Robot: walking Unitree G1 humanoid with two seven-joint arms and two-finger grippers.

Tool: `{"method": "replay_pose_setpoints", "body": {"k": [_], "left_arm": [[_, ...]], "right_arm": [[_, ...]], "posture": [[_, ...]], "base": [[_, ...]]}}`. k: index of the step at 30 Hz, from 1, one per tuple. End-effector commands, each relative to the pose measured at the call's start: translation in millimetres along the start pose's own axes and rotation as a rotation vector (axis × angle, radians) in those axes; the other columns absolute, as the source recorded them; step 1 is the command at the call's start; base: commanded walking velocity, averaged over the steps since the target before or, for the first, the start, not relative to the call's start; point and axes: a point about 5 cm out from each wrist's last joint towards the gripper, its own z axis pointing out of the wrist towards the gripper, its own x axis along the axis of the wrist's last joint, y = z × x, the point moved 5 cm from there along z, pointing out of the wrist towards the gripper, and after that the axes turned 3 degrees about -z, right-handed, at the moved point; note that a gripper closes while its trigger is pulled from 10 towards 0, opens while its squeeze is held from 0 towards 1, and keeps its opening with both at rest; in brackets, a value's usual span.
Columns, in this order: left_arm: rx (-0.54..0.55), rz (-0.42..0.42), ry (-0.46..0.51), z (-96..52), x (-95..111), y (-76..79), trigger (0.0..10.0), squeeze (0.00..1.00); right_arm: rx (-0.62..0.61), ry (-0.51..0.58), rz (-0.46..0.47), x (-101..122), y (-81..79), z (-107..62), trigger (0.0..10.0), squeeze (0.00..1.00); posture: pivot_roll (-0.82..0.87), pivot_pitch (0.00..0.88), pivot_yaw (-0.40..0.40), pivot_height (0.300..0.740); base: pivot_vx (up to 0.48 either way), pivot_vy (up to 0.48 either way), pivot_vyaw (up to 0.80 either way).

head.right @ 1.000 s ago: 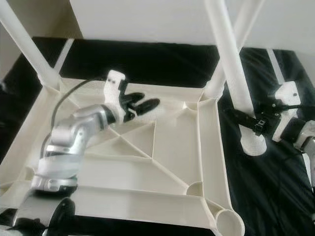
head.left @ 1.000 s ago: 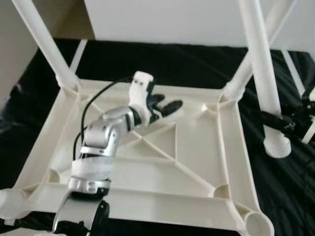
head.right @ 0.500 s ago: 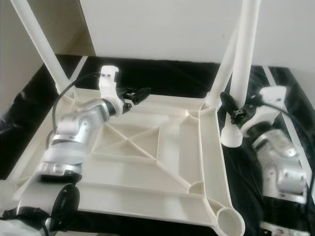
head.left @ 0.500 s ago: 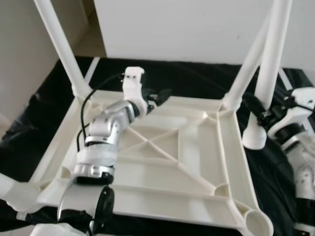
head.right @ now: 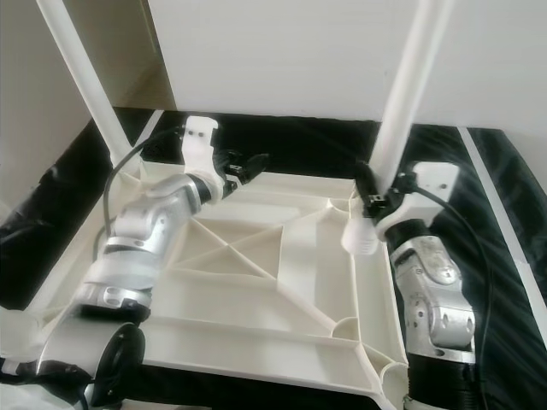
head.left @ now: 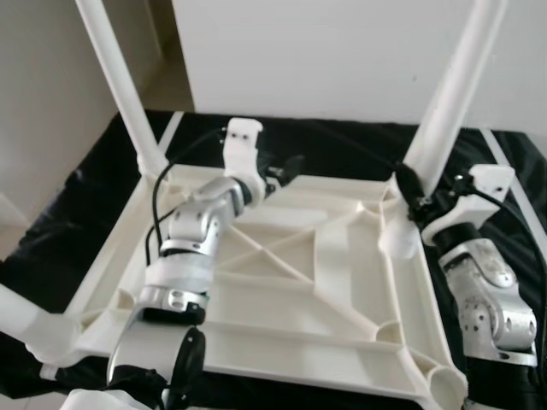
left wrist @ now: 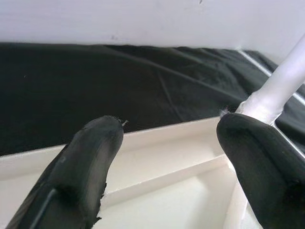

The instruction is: Building children table

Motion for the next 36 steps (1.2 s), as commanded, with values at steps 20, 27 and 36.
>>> {"method": "replay_pose_setpoints", "body": {"k": [20, 27, 36], "left_arm": [[-0.501, 0.093, 0.024, 17.6, 31.4, 90.4, 10.0, 0.00], [-0.681, 0.115, 0.057, 6.9, 37.5, 118.3, 10.0, 0.00], [-0.840, 0.124, 0.103, -12.5, 51.3, 146.2, 10.0, 0.00]], "right_arm": [[0.337, 0.026, 0.000, 7.8, -64.4, -1.1, 3.6, 0.00], [0.287, -0.023, -0.008, -6.3, -57.6, 0.9, 10.0, 0.00], [0.282, -0.054, -0.008, -14.6, -55.5, 2.6, 10.0, 0.00]], "posture": [[-0.03, 0.000, 0.003, 0.740], [-0.03, 0.000, 0.004, 0.740], [-0.03, 0.000, -0.006, 0.740]], "base": [[0.000, 0.000, 0.00], [0.000, 0.000, 0.00], [0.000, 0.000, 0.00]]}}
